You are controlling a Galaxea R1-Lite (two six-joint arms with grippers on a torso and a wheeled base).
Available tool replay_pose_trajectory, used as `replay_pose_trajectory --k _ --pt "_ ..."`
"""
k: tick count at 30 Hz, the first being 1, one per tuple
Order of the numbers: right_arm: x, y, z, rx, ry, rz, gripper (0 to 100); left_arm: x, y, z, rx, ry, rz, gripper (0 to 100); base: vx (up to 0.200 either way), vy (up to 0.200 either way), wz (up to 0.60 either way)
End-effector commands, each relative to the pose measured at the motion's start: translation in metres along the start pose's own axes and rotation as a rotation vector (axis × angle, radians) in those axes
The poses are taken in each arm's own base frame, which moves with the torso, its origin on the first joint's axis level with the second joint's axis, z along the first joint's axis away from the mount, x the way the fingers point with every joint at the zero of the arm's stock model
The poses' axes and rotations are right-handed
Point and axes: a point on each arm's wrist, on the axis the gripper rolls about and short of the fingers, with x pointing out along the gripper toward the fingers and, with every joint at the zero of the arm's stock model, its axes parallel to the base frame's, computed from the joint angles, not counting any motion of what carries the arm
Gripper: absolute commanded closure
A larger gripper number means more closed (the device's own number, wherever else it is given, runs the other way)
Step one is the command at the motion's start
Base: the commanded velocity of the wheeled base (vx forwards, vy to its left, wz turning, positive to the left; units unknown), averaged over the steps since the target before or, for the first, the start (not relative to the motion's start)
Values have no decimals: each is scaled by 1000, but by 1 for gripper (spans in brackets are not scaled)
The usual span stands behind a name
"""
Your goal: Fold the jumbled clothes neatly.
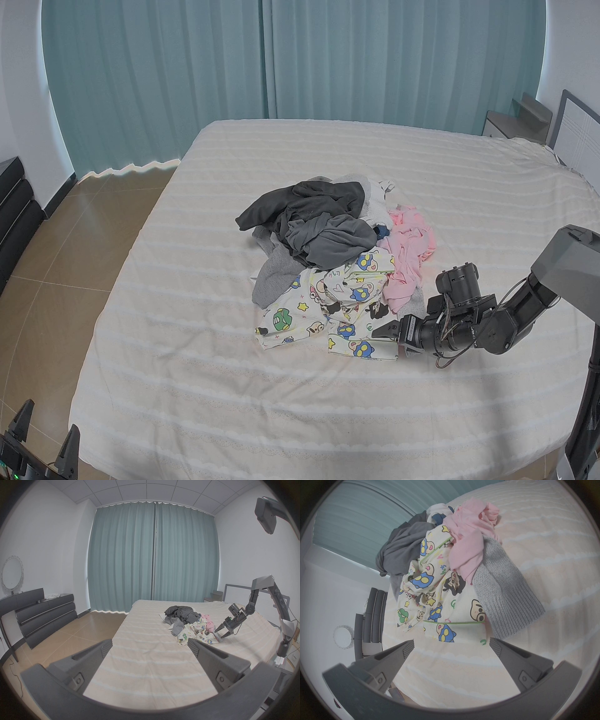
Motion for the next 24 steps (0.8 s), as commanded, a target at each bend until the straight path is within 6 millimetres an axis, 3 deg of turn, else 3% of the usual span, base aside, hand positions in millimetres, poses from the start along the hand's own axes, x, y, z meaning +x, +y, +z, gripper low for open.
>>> replay_pose_trajectory --k 1,9,24 --pt "11 -3 -3 1 19 -10 0 0 0 -5 0 3 0 0 0 0 0" --pt "16 4 -3 -13 21 2 0 0 0 -5 0 3 1 0 0 0 0" --pt "38 -2 1 -12 -15 -60 0 0 0 -5 0 3 1 0 0 0 0"
